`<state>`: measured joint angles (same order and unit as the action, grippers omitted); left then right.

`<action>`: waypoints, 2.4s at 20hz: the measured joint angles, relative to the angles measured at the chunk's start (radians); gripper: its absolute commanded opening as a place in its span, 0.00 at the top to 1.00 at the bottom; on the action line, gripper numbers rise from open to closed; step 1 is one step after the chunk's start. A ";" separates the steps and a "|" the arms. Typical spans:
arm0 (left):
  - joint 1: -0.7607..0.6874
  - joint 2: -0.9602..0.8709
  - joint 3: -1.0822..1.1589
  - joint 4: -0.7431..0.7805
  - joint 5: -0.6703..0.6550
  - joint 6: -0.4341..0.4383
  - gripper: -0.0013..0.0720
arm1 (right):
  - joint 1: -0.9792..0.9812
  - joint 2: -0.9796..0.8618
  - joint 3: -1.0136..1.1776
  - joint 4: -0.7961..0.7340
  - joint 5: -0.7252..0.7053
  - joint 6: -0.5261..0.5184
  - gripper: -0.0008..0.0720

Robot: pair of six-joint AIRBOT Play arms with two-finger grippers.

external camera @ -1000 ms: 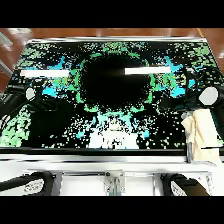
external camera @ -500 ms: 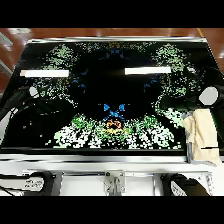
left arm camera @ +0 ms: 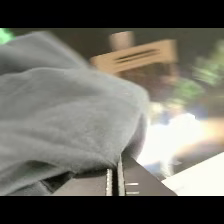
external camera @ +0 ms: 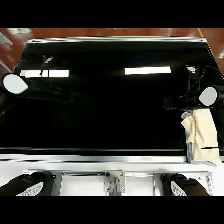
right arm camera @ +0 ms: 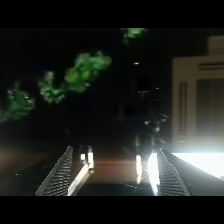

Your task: Fold the shirts.

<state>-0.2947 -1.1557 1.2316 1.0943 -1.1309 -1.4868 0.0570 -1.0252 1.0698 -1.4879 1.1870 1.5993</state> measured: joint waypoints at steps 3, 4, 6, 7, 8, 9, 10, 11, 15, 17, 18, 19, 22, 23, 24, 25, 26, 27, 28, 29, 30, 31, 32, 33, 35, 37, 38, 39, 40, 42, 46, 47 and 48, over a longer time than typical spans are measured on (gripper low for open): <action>-0.217 0.006 -0.034 -0.039 0.085 -0.041 0.92 | 0.000 0.000 0.000 -0.014 0.040 -0.010 0.12; -0.285 -0.008 -0.050 -0.047 0.124 -0.060 0.92 | 0.000 0.000 0.000 -0.019 0.061 -0.017 0.12; -0.414 -0.066 -0.079 -0.055 0.221 -0.112 0.90 | 0.000 0.000 0.000 -0.027 0.113 -0.035 0.12; -0.461 -0.100 -0.086 -0.063 0.276 -0.134 0.55 | 0.000 0.000 0.000 -0.032 0.140 -0.043 0.12; -0.501 -0.139 -0.090 -0.080 0.329 -0.154 0.00 | 0.000 0.000 0.000 -0.039 0.163 -0.050 0.12; -0.522 -0.171 -0.088 -0.094 0.367 -0.169 0.00 | 0.000 0.000 0.000 -0.045 0.181 -0.054 0.12; -0.528 -0.200 -0.082 -0.105 0.388 -0.185 0.00 | 0.000 0.000 0.000 -0.050 0.197 -0.060 0.12; -0.517 -0.216 -0.074 -0.108 0.382 -0.192 0.00 | 0.000 0.000 0.000 -0.054 0.210 -0.062 0.12; -0.328 -0.192 -0.050 -0.036 0.186 -0.204 0.00 | 0.000 0.000 0.000 -0.063 0.229 -0.067 0.12; -0.192 -0.132 -0.059 0.052 0.068 -0.203 0.00 | 0.000 0.000 0.000 -0.064 0.227 -0.068 0.12; -0.115 -0.098 -0.073 0.093 0.021 -0.202 0.00 | 0.000 0.000 0.000 -0.064 0.225 -0.068 0.12; -0.045 -0.071 -0.092 0.123 -0.014 -0.196 0.00 | 0.000 0.000 0.000 -0.064 0.219 -0.068 0.12; 0.133 -0.029 -0.178 0.143 -0.088 -0.148 0.00 | 0.000 -0.007 0.000 -0.045 0.208 -0.068 0.12; 0.167 -0.029 -0.210 0.135 -0.093 -0.124 0.00 | 0.000 -0.014 0.000 -0.029 0.206 -0.068 0.12; 0.191 -0.037 -0.244 0.117 -0.093 -0.100 0.00 | 0.000 -0.024 0.001 -0.015 0.201 -0.068 0.12; 0.204 -0.050 -0.270 0.112 -0.086 -0.080 0.00 | 0.000 -0.034 0.000 0.000 0.202 -0.068 0.12; 0.210 -0.066 -0.291 0.104 -0.069 -0.065 0.00 | 0.000 -0.047 0.001 0.015 0.201 -0.068 0.12; 0.209 -0.084 -0.306 0.102 -0.050 -0.053 0.00 | 0.000 -0.059 0.001 0.030 0.203 -0.068 0.12; 0.202 -0.103 -0.318 0.091 -0.029 -0.043 0.00 | 0.000 -0.070 0.001 0.040 0.206 -0.068 0.12; 0.193 -0.121 -0.325 0.080 -0.001 -0.032 0.00 | 0.000 -0.080 0.000 0.048 0.212 -0.067 0.12; 0.182 -0.141 -0.332 0.064 0.022 -0.020 0.00 | 0.000 -0.089 0.000 0.055 0.212 -0.067 0.12; 0.171 -0.159 -0.335 0.044 0.046 -0.006 0.00 | 0.000 -0.098 0.000 0.060 0.217 -0.067 0.12; 0.160 -0.179 -0.338 0.016 0.069 0.011 0.00 | 0.000 -0.105 0.000 0.067 0.218 -0.065 0.12; 0.148 -0.195 -0.341 -0.010 0.087 0.028 0.00 | 0.000 -0.112 0.000 0.074 0.219 -0.061 0.12; 0.123 -0.224 -0.343 -0.063 0.122 0.059 0.00 | 0.000 -0.129 -0.002 0.092 0.229 -0.054 0.12; 0.094 -0.248 -0.345 -0.102 0.149 0.082 0.29 | 0.000 -0.148 -0.016 0.124 0.241 -0.048 0.12; 0.081 -0.257 -0.345 -0.115 0.159 0.088 0.73 | 0.000 -0.159 -0.032 0.151 0.240 -0.048 0.12; 0.069 -0.266 -0.346 -0.124 0.166 0.094 0.90 | 0.000 -0.168 -0.052 0.182 0.236 -0.048 0.12; 0.063 -0.270 -0.346 -0.131 0.170 0.099 0.90 | 0.002 -0.175 -0.076 0.220 0.225 -0.048 0.12; 0.054 -0.275 -0.343 -0.139 0.174 0.104 0.92 | 0.025 -0.185 -0.129 0.287 0.184 -0.066 0.12; 0.048 -0.262 -0.323 -0.149 0.161 0.107 0.92 | 0.145 -0.194 -0.221 0.360 0.059 -0.084 0.12; 0.047 -0.253 -0.316 -0.149 0.152 0.108 0.92 | 0.181 -0.197 -0.238 0.375 0.018 -0.085 0.12; 0.047 -0.245 -0.309 -0.150 0.147 0.108 0.92 | 0.211 -0.204 -0.249 0.392 -0.021 -0.085 0.12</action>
<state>-0.2478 -1.4006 0.9230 0.9440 -0.9840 -1.3788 0.2676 -1.2293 0.8207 -1.0962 1.1664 1.5143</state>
